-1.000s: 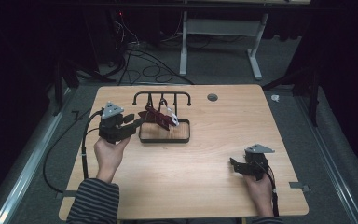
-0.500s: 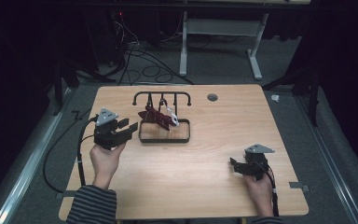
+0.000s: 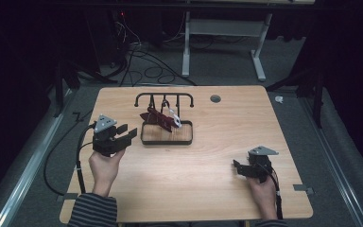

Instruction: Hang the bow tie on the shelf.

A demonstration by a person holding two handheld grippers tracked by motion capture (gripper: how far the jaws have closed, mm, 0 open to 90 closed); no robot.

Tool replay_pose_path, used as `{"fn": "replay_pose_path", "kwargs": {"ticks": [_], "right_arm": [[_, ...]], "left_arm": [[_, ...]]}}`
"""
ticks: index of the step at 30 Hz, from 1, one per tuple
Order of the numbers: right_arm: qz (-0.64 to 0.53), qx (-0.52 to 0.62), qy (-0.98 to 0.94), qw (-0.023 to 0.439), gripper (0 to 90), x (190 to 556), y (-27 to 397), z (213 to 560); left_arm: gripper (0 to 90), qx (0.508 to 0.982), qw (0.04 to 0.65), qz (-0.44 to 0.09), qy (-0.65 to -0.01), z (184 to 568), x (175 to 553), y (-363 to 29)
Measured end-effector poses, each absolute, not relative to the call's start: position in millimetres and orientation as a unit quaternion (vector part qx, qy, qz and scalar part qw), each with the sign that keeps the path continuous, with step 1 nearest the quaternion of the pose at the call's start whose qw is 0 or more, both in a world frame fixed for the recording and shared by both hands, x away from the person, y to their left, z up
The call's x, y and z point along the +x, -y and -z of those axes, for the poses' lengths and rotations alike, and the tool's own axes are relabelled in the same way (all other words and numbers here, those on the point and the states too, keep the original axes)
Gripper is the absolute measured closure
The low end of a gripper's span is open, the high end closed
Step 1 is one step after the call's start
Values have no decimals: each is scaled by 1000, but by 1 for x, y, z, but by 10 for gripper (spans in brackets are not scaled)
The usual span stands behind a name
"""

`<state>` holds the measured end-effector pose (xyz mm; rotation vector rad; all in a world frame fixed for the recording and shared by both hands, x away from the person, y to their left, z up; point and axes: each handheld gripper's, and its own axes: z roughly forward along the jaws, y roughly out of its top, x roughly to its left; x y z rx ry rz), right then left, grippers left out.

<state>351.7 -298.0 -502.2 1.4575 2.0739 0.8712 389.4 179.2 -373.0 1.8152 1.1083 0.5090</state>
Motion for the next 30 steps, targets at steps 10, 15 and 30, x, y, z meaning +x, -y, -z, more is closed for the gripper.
{"fn": "replay_pose_path", "kwargs": {"ticks": [10, 15, 30], "right_arm": [[-316, 529, -754, 229, 270, 352, 298, 502], [-316, 529, -754, 229, 270, 352, 298, 502], [-316, 529, -754, 229, 270, 352, 298, 502]], "left_arm": [[551, 734, 460, -200, -458, 382, 383, -183], [551, 734, 458, -200, -460, 384, 380, -184], [548, 729, 455, -196, -472, 395, 374, -188]]}}
